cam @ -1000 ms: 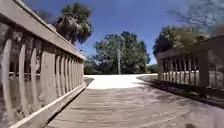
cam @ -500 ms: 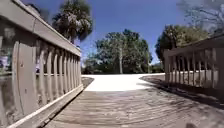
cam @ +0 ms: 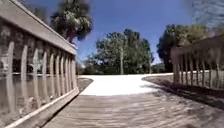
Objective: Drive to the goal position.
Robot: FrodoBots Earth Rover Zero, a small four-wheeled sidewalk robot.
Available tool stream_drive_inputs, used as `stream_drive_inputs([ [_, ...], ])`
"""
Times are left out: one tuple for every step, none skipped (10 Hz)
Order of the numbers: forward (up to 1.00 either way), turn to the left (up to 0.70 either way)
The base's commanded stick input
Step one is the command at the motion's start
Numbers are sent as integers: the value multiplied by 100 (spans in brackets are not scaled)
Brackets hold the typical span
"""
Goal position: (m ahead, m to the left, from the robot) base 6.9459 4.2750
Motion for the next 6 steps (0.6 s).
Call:
stream_drive_inputs([
  [70,0],
  [70,0],
  [70,0],
  [70,0],
  [70,0],
  [70,0],
])
